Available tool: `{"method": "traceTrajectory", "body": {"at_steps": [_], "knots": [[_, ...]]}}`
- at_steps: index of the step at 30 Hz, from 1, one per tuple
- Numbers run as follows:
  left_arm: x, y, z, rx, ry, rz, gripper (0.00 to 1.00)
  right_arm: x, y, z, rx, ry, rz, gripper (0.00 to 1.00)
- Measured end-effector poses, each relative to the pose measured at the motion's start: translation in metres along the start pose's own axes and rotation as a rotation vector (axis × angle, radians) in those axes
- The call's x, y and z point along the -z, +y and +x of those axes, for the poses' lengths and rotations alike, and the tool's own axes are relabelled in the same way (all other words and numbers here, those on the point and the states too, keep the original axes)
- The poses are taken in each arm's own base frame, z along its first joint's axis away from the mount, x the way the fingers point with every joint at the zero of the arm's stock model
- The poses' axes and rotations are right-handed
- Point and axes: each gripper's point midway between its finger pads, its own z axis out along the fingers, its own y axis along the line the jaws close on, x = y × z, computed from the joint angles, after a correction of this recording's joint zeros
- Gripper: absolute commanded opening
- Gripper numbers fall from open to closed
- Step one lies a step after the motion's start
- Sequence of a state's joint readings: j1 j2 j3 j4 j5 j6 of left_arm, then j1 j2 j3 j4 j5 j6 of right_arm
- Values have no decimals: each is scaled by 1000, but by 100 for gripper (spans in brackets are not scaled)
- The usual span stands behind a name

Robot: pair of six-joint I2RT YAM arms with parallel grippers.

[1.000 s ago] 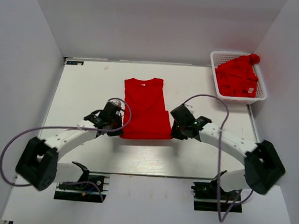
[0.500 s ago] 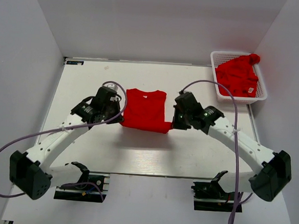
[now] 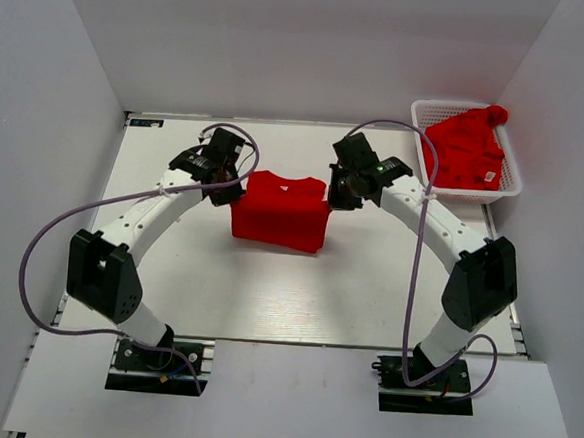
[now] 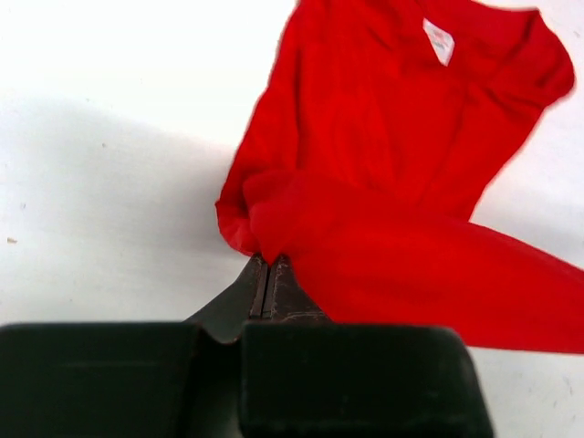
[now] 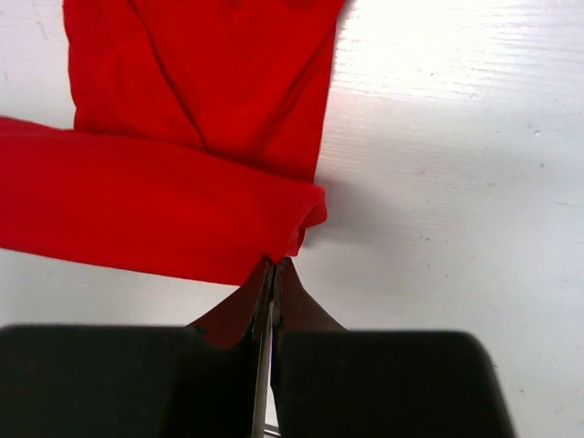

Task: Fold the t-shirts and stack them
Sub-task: Fold the long partially folded tshirt into a neat square

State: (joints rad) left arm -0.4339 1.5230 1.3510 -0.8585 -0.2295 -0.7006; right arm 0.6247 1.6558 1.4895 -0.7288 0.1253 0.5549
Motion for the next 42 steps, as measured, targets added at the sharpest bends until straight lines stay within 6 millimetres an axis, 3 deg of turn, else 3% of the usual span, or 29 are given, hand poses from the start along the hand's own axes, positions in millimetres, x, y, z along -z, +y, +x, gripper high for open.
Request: {"method": "traceTrajectory", "body": {"at_steps": [6,15,24,30,31,32,33,34,35,36,38,39,42], "knots": [[-30,5,-14,30,9,-41,0,-23,-1,-13,-13,39,-30,0],[-56,-15,-63,-55,-95,38,0,-36,10,-64,9,-17,-109,0],[-100,-24,-74,-131,-118,61,0,-73,-5,-73,-11,32,-126,0],[-124,-29,-95,-123,-150,78,0,-96,-8,-86,-26,28,-161,0],[-129,-31,-98,-123,-153,82,11,-100,-8,-90,-28,22,-172,0],[-136,-32,-101,-125,-151,86,30,-103,-8,-93,-28,17,-182,0],[-142,-33,-103,-126,-150,89,42,-107,-8,-95,-28,13,-192,7],[-148,-35,-105,-127,-148,91,77,-111,-8,-99,-28,7,-201,40],[-156,-35,-108,-132,-144,88,100,-116,-8,-102,-32,0,-210,47],[-163,-36,-110,-132,-141,86,100,-121,-8,-107,-29,-8,-219,47],[-176,-39,-120,-115,-143,82,100,-132,-7,-122,-34,-38,-237,82],[-181,-41,-127,-112,-144,80,100,-136,-6,-131,-39,-60,-243,90],[-185,-48,-150,-100,-168,90,100,-137,-9,-151,-30,-114,-249,90]]}}
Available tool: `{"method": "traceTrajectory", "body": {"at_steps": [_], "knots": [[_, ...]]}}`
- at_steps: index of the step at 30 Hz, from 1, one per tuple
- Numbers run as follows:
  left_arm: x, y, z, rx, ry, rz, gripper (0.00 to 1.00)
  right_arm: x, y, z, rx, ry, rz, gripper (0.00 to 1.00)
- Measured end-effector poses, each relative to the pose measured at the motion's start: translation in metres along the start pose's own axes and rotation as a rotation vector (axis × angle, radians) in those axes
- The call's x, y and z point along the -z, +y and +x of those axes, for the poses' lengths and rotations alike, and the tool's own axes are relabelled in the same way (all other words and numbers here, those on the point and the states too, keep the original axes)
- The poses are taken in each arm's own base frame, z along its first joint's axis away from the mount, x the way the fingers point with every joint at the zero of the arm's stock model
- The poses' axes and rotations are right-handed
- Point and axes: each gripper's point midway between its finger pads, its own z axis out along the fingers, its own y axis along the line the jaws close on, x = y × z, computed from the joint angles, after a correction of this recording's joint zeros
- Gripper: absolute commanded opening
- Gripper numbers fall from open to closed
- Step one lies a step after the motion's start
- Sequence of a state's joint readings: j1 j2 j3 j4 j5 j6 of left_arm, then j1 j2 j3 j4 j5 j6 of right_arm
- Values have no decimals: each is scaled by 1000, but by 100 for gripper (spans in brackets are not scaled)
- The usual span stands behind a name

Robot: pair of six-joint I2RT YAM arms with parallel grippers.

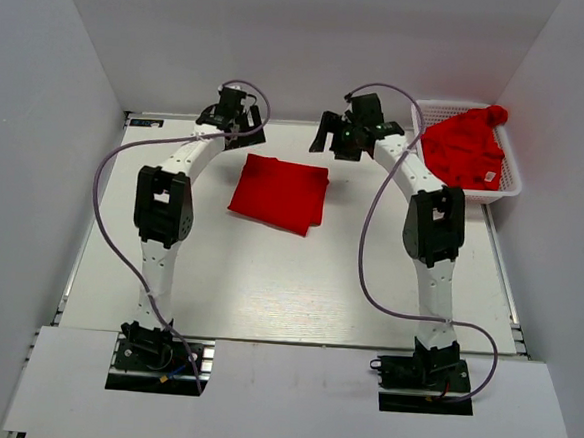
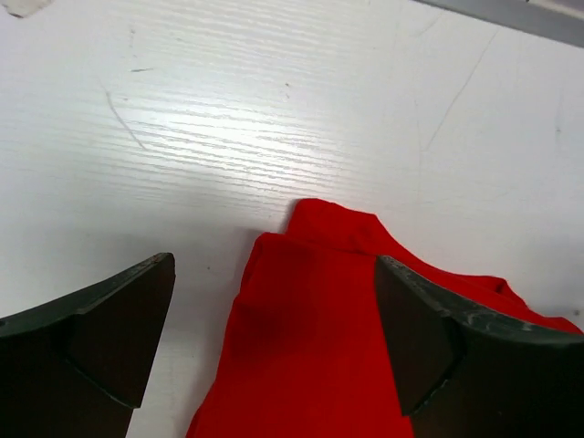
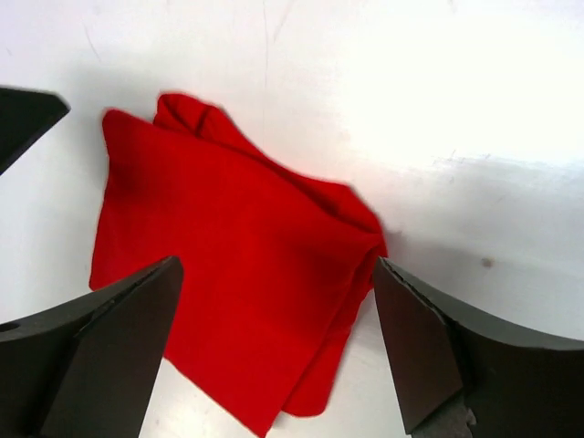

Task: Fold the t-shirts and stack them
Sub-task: Fold the long partially folded tshirt into a neat square

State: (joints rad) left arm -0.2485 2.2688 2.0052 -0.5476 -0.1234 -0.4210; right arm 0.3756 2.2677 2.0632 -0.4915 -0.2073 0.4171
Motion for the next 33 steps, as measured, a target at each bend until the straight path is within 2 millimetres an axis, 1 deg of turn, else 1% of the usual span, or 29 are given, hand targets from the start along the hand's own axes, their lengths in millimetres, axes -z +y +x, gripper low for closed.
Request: {"method": "traceTrajectory", "body": {"at_steps": [3,5,6,8,10,12,14,16,18,19,22,26,29,30,31,33], "knots": [[11,-2,-16,-5,-22,21,100,12,2,-16,18,-51,1,90],[24,-2,-20,-16,-33,42,100,25,6,-19,36,-73,-3,90],[31,-2,-19,-24,-34,53,100,34,7,-15,46,-69,-3,90],[49,-1,-8,-52,-16,80,100,56,14,-5,66,-52,-9,90],[62,-5,3,-84,4,117,100,72,22,4,91,-44,-32,90],[69,-7,16,-109,33,144,100,83,29,17,113,-25,-54,90],[69,-8,28,-125,61,159,100,85,35,32,126,7,-81,90],[66,-7,44,-137,100,168,100,81,40,43,137,40,-106,90],[61,-3,61,-148,143,168,100,70,45,54,141,75,-134,90],[58,-2,68,-152,162,169,98,64,46,60,140,91,-146,90],[48,1,85,-157,209,175,98,38,45,76,131,138,-179,90],[35,1,102,-158,251,191,92,-3,22,102,94,208,-157,90],[23,4,116,-159,283,189,92,-26,4,120,66,256,-130,90],[20,6,120,-159,295,183,92,-28,4,120,61,260,-136,90],[17,8,126,-159,310,176,92,-28,4,115,63,245,-134,90],[16,8,124,-164,308,172,92,-28,5,105,68,221,-133,90]]}}
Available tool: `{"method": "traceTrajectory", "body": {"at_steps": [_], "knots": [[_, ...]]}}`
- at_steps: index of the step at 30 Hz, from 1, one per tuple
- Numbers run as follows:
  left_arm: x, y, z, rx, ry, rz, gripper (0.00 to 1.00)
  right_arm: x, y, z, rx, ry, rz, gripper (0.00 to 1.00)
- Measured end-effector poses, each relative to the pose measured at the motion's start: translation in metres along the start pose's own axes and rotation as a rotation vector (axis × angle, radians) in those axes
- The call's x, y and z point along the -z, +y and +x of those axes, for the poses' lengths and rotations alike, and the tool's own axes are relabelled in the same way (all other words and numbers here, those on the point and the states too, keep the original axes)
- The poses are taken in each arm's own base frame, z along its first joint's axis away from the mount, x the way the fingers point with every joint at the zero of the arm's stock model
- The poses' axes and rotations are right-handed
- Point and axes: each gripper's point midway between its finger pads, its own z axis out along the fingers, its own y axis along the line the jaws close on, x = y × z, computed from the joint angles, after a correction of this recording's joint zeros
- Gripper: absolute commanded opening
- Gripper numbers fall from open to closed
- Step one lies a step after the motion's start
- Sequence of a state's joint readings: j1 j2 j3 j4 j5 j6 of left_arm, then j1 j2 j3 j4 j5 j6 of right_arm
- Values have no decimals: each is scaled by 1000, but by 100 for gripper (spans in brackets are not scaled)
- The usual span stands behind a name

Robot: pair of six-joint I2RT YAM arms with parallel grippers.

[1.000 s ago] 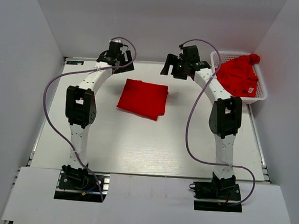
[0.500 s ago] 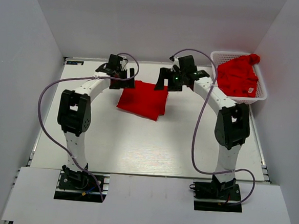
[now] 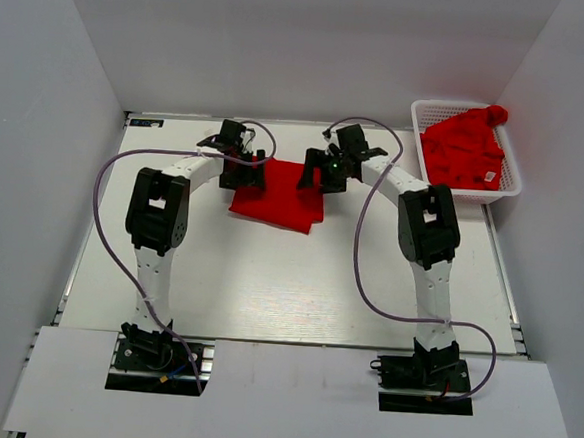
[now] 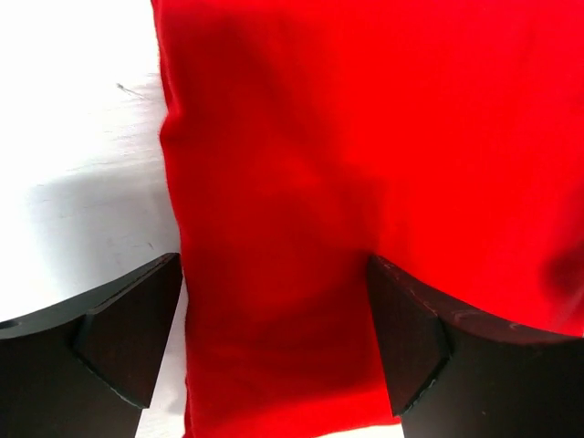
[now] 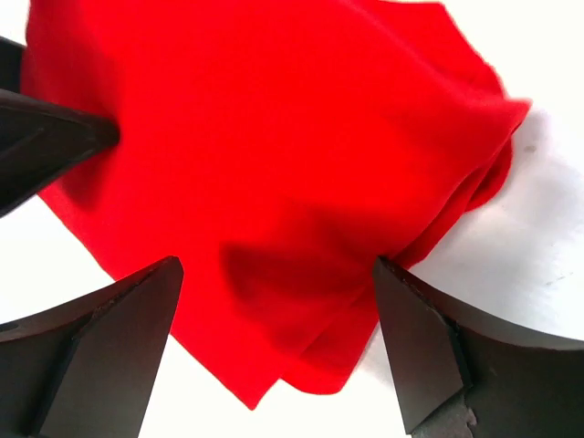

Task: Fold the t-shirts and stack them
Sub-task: Fold the long partially folded tshirt into a neat square, then put the neatly folded tshirt into the corner of the board with the left arm

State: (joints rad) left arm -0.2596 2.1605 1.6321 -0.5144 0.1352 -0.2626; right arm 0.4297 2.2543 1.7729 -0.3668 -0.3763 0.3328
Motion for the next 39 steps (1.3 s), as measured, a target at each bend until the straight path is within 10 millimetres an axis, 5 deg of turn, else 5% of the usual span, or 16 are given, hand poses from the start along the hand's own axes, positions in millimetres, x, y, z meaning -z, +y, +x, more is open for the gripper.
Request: {"method": "traceTrajectory", "body": {"at_steps": [9,13,18,24,28,32,39], "knots": [[0,4,2,-11,9,-25,92,7,5,-13,21,-25,2,90],[0,7,2,-12,5,-41,86,30,14,-20,42,-55,22,90],[-1,12,2,-11,2,-67,79,107,47,-35,95,-189,45,90],[-1,15,4,-5,3,-92,35,200,74,-32,143,-368,83,90],[0,19,4,-8,5,-119,2,224,61,-14,127,-401,171,90],[4,34,-3,-8,4,-184,0,235,38,10,96,-379,280,90],[24,108,-40,-13,-44,-403,0,263,18,24,70,-420,416,90]]}}
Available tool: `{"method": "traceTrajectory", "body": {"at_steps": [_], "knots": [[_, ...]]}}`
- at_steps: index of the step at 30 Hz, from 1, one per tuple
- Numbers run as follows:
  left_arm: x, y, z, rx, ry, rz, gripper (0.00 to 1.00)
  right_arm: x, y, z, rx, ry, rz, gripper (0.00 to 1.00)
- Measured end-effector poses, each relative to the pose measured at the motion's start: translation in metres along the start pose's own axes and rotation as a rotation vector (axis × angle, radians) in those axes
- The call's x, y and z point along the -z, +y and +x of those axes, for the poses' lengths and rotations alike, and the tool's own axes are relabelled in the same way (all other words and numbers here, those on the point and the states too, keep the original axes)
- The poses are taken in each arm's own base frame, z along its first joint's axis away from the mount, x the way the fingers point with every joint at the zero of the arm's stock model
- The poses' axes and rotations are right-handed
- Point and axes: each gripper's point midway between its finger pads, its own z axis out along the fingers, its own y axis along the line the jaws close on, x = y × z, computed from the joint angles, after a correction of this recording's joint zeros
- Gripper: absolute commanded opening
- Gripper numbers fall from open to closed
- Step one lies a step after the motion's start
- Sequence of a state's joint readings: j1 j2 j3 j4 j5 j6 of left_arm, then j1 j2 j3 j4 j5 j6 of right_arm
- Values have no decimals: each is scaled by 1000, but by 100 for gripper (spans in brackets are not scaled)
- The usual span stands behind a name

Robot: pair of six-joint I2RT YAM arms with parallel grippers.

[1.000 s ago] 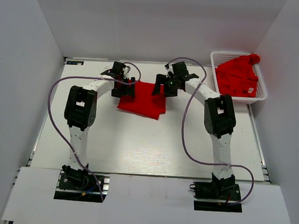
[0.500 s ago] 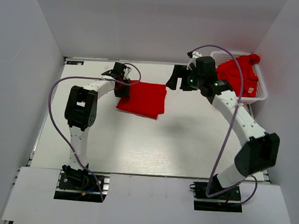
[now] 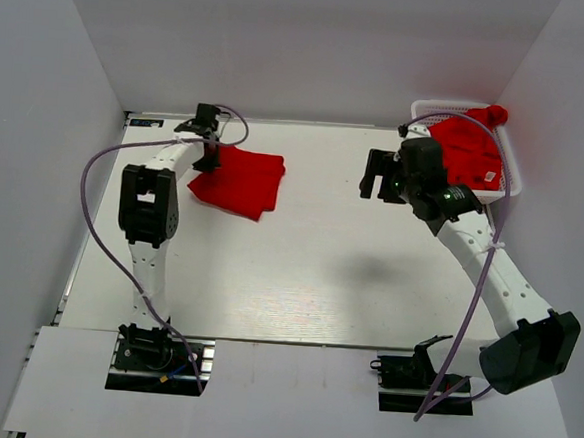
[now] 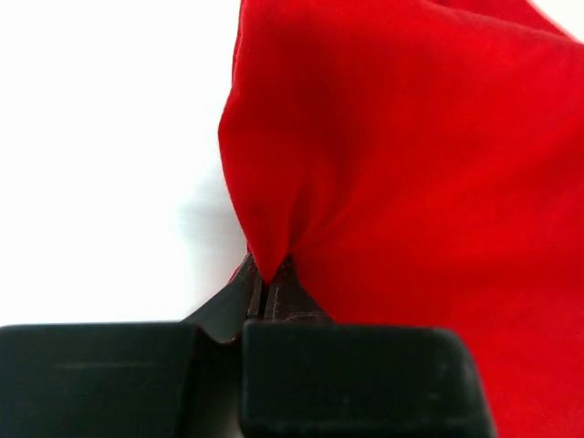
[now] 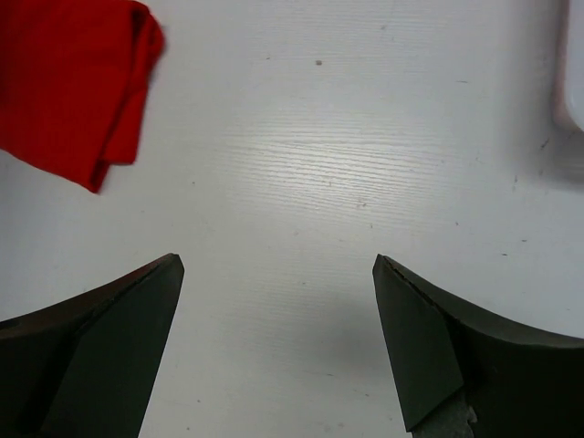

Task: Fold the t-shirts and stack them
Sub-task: Put the neatly folded tshirt into the corner of the board with the left arm

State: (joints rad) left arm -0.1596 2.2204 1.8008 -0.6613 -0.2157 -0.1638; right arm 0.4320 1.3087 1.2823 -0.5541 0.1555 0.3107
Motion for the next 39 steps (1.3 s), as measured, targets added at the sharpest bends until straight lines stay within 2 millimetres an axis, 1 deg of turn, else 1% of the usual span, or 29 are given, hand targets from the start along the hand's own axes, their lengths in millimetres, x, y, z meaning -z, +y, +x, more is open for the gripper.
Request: {"method": "traceTrajectory", "body": {"at_steps": [3,7,10,14,16,18,22,24,25,26,27,28,31,32,33,37,39], "knots": [[-1,43,-17,22,-25,-70,0,6,-5,-4,-1,-22,25,90],[-6,105,-48,50,-74,-173,0,5,-11,-5,-3,-20,57,90],[-13,146,-63,61,-95,-236,0,3,-13,-7,-3,-17,71,90],[-25,193,-79,77,-127,-302,0,-2,-13,-15,-4,-24,84,90],[-34,209,-89,91,-155,-324,0,-4,-13,-19,-4,-29,92,90],[-42,222,-96,102,-184,-340,0,-6,-14,-23,-5,-35,100,90],[-55,235,-106,119,-227,-361,0,-11,-16,-30,-10,-42,116,90],[-60,238,-111,119,-250,-369,3,-15,-16,-34,-12,-40,120,90],[-61,239,-114,117,-260,-377,8,-17,-16,-34,-11,-38,121,90],[-61,241,-116,115,-266,-387,19,-20,-16,-34,-13,-34,122,90],[-59,243,-120,111,-280,-396,58,-21,-16,-34,-14,-32,123,90],[-58,245,-124,107,-290,-401,66,-23,-16,-33,-15,-27,123,90],[-49,249,-138,121,-341,-419,71,-27,-15,-30,-18,-14,116,90],[-47,249,-140,122,-349,-420,80,-27,-14,-29,-20,-10,111,90],[-45,250,-142,123,-355,-422,100,-28,-13,-28,-21,-7,106,90],[-29,250,-146,135,-363,-418,100,-28,-7,-27,-28,2,78,90],[-15,248,-147,137,-360,-413,100,-27,-5,-26,-29,5,63,90]]}}
